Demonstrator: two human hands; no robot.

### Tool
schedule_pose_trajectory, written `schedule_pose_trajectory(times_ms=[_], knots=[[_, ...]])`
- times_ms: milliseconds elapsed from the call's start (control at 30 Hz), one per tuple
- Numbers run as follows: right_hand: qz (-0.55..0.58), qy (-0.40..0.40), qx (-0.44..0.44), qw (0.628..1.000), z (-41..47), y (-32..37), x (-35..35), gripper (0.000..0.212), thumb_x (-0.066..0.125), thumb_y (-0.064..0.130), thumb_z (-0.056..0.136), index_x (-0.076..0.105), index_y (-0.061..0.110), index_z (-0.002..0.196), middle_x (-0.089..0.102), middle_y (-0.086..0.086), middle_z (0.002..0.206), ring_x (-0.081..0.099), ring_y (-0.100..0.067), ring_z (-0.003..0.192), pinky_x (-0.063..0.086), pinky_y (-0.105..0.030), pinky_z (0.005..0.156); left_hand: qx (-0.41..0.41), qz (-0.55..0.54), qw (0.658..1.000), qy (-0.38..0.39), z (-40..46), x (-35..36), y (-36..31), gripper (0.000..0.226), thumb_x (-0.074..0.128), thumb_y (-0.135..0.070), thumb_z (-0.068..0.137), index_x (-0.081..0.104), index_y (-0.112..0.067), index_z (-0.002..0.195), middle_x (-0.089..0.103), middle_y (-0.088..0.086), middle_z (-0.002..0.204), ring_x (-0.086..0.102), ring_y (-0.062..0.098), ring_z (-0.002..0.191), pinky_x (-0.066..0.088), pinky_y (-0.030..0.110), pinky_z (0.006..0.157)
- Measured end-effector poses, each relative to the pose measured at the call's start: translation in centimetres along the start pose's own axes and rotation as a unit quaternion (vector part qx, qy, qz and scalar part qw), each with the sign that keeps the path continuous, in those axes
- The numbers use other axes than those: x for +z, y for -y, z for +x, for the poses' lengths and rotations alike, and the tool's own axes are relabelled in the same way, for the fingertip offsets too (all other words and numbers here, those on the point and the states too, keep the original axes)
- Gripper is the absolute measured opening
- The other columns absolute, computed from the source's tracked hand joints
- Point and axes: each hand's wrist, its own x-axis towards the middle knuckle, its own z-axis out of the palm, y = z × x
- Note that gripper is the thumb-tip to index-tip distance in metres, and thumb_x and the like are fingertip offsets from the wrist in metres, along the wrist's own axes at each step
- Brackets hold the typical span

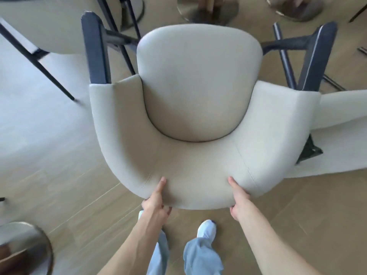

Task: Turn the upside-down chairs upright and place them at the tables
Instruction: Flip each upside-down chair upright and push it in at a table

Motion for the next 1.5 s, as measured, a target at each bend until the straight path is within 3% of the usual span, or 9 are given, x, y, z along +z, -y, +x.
schedule_pose_trajectory(times_ms=[167, 267, 333, 400, 467, 600, 767, 1167, 1500], knots=[[-0.043, 0.019, -0.027, 0.999, -3.0, 7.4, 2.4, 0.062, 0.083, 0.054, 0.071, 0.062, 0.015, 0.114, 0.064, -0.003, 0.131, 0.062, -0.022, 0.109, 0.045, -0.033, 0.097, 0.040, 0.003, 0.999, 0.009, -5.0, 4.2, -5.5, 0.083, 0.091, -0.030, 0.070, 0.047, -0.007, 0.136, 0.061, 0.010, 0.128, 0.067, 0.029, 0.094, 0.059, 0.043, 0.078], [-0.035, 0.004, -0.062, 0.997, -3.8, 10.6, 4.2, 0.078, 0.082, 0.057, 0.069, 0.059, 0.009, 0.127, 0.059, -0.005, 0.134, 0.062, -0.027, 0.113, 0.049, -0.039, 0.099, 0.195, 0.111, 0.970, -0.090, -7.8, 6.3, -6.4, 0.069, 0.085, -0.023, 0.075, 0.047, -0.002, 0.128, 0.053, 0.013, 0.124, 0.065, 0.034, 0.099, 0.053, 0.042, 0.088], [-0.003, -0.040, -0.074, 0.996, -4.6, 12.5, 5.6, 0.093, 0.084, 0.057, 0.065, 0.048, 0.006, 0.133, 0.052, -0.010, 0.135, 0.059, -0.033, 0.116, 0.051, -0.048, 0.099, 0.450, 0.187, 0.870, -0.077, -9.4, 7.5, -6.6, 0.040, 0.075, -0.018, 0.080, 0.051, -0.011, 0.112, 0.054, 0.007, 0.111, 0.061, 0.029, 0.099, 0.047, 0.038, 0.085], [0.030, -0.081, -0.098, 0.991, -4.9, 14.1, 7.4, 0.096, 0.085, 0.054, 0.065, 0.037, 0.002, 0.131, 0.047, -0.014, 0.137, 0.056, -0.036, 0.111, 0.051, -0.048, 0.093, 0.646, 0.340, 0.683, 0.004, -9.4, 9.0, -7.8, 0.023, 0.070, -0.018, 0.085, 0.058, -0.013, 0.104, 0.057, 0.003, 0.104, 0.057, 0.022, 0.097, 0.042, 0.033, 0.088], [0.051, -0.117, -0.140, 0.982, -5.0, 15.5, 9.3, 0.090, 0.083, 0.049, 0.068, 0.034, 0.004, 0.127, 0.044, -0.016, 0.137, 0.052, -0.035, 0.099, 0.047, -0.043, 0.081, 0.693, 0.487, 0.531, 0.024, -7.9, 11.0, -10.4, 0.023, 0.062, -0.027, 0.094, 0.064, -0.011, 0.111, 0.062, 0.004, 0.115, 0.054, 0.025, 0.113, 0.033, 0.033, 0.105], [0.112, -0.162, -0.217, 0.956, -4.5, 18.6, 12.9, 0.078, 0.082, 0.035, 0.070, 0.035, 0.006, 0.125, 0.043, -0.019, 0.133, 0.047, -0.031, 0.092, 0.039, -0.037, 0.075, 0.728, 0.573, 0.371, -0.061, -6.2, 15.2, -15.0, 0.042, 0.036, -0.041, 0.101, 0.069, -0.015, 0.103, 0.070, -0.001, 0.107, 0.058, 0.021, 0.113, 0.023, 0.034, 0.117], [0.092, -0.230, -0.253, 0.935, -4.2, 23.6, 16.8, 0.085, 0.077, 0.043, 0.067, 0.034, 0.005, 0.130, 0.046, -0.018, 0.129, 0.057, -0.041, 0.096, 0.041, -0.043, 0.073, 0.766, 0.523, 0.353, -0.119, -6.2, 20.0, -18.8, 0.047, 0.034, -0.037, 0.098, 0.073, -0.018, 0.079, 0.072, -0.001, 0.082, 0.065, 0.023, 0.090, 0.035, 0.034, 0.106], [0.096, -0.224, -0.262, 0.934, -4.3, 36.2, 24.6, 0.077, 0.079, 0.037, 0.065, 0.033, 0.012, 0.122, 0.042, -0.012, 0.114, 0.046, -0.030, 0.080, 0.038, -0.041, 0.067, 0.720, 0.587, 0.352, -0.118, -8.2, 30.8, -28.9, 0.053, 0.029, -0.034, 0.099, 0.053, -0.015, 0.057, 0.070, 0.004, 0.075, 0.061, 0.025, 0.087, 0.036, 0.033, 0.095], [0.065, -0.261, -0.248, 0.931, -4.0, 39.0, 26.8, 0.076, 0.078, 0.041, 0.064, 0.032, 0.013, 0.118, 0.029, -0.006, 0.099, 0.045, -0.030, 0.070, 0.037, -0.040, 0.063, 0.698, 0.606, 0.366, -0.103, -8.3, 33.6, -31.2, 0.061, 0.018, -0.037, 0.094, 0.060, -0.013, 0.057, 0.069, 0.004, 0.070, 0.062, 0.027, 0.084, 0.036, 0.033, 0.092]])
